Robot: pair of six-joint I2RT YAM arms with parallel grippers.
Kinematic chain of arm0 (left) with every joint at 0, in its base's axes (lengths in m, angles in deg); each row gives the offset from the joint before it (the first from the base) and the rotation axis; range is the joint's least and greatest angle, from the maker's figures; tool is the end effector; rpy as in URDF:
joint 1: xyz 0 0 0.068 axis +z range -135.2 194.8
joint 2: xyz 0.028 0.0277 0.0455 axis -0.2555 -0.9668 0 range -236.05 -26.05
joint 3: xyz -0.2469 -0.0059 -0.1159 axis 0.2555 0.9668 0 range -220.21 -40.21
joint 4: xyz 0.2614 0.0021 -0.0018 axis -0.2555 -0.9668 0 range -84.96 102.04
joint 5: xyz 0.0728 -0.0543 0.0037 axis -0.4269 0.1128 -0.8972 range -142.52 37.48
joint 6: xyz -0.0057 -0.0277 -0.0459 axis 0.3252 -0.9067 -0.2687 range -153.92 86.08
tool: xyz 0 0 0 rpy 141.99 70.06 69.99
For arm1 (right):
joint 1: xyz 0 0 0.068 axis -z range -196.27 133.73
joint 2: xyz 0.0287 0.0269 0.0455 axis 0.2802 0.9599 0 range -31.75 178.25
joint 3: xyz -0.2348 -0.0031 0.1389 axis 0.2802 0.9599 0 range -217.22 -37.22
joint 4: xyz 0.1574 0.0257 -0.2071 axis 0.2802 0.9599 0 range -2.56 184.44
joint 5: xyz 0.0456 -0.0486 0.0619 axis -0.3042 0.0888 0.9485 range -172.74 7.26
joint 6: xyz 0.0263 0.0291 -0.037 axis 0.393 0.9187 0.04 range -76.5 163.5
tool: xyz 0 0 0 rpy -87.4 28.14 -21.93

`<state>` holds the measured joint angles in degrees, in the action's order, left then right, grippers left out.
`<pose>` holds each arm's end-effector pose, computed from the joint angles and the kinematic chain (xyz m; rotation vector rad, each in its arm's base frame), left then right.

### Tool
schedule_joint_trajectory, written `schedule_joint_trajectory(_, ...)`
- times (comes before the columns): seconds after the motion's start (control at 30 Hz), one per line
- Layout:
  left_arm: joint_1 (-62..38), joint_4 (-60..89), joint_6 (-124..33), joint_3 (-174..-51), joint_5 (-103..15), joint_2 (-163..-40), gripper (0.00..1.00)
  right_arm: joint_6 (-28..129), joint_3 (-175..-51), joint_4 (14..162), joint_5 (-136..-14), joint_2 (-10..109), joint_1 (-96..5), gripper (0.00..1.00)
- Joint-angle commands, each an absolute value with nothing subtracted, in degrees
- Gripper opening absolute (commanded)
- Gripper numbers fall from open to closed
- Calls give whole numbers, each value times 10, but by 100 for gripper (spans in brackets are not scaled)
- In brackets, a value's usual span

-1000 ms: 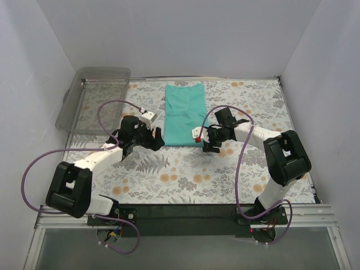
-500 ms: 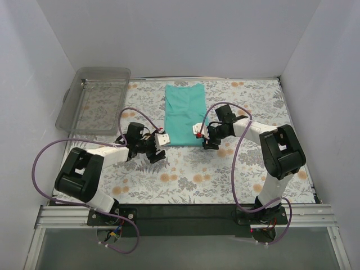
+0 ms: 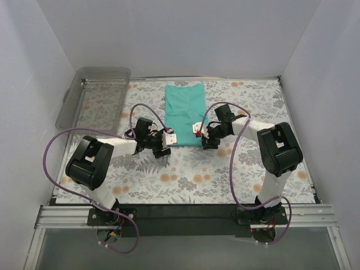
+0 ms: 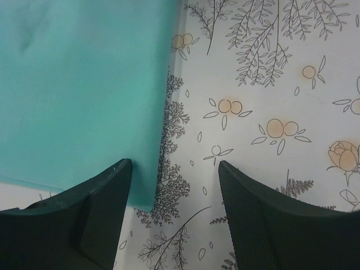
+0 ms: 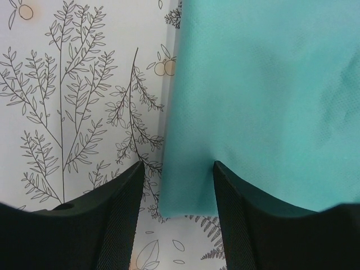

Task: Fold and stack the t-shirts
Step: Fold the tshirt

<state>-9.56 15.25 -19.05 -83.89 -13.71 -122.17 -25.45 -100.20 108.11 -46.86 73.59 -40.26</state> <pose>0.2746 -0.1487 0.1413 1.0764 2.1059 -0.8951 0.3185 0.1646 0.1557 -1.8933 1.5382 0.5047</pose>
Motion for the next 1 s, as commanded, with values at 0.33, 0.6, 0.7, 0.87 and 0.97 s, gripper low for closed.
schedule_joint_trajectory(0.33,-99,160,-164,-883,-230,-1268,53,-259,-1004,1106,-457,747,-387,50)
schedule_joint_trajectory(0.6,-99,147,-160,-875,-226,-1282,49,-251,-1013,1109,-464,759,-386,50)
schedule_joint_trajectory(0.7,-102,144,-159,-877,-224,-1291,48,-242,-1016,1108,-470,763,-385,52)
schedule_joint_trajectory(0.87,-107,128,-160,-889,-218,-1311,42,-229,-1021,1108,-479,771,-383,52)
schedule_joint_trajectory(0.97,-110,126,-160,-890,-220,-1317,38,-221,-1028,1110,-484,775,-383,51)
